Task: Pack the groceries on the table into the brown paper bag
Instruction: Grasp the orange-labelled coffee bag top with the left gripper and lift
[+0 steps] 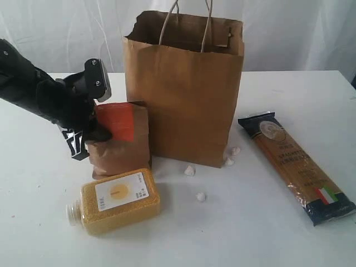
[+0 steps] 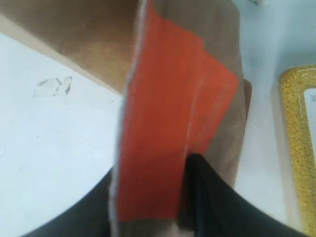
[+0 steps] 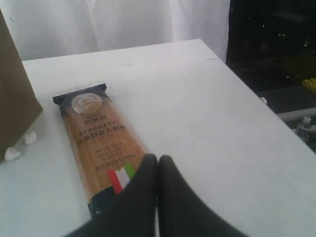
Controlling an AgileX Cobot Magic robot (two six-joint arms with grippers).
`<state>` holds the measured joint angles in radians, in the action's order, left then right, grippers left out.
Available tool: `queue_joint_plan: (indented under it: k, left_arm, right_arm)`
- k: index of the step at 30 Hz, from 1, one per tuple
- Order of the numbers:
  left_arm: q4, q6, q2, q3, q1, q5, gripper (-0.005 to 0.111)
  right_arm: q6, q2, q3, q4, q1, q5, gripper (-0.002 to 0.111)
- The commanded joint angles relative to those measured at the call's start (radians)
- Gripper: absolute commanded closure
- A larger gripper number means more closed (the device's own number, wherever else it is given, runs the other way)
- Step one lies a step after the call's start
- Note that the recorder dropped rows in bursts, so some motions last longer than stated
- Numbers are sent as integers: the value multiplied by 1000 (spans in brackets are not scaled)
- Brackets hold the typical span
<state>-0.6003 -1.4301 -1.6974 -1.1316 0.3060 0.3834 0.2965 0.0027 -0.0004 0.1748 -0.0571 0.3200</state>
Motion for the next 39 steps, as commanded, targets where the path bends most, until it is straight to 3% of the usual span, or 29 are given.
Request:
queue_joint_plan:
  k: [1,2,3,24,33,39]
  left_arm:
    - [-4,1,-12,1,8,5,97]
    - [-4,6,-12,1,8,11,106]
    - [-4,18,-9,1,8,11,107]
    - [21,160,292,1,8,139,107]
    - [197,213,453,1,8,273,107]
    - [221,232,540,1,6,275,107]
  right_arm:
    - [2,-3,0,1,-2,-7,108]
    - [2,-3,0,1,-2,-7,108]
    - [2,-3,0,1,-2,-7,108]
    - [2,-3,0,1,-2,-7,108]
    - [2,-3,0,1,-2,-7,108]
    - [2,-3,0,1,-2,-7,108]
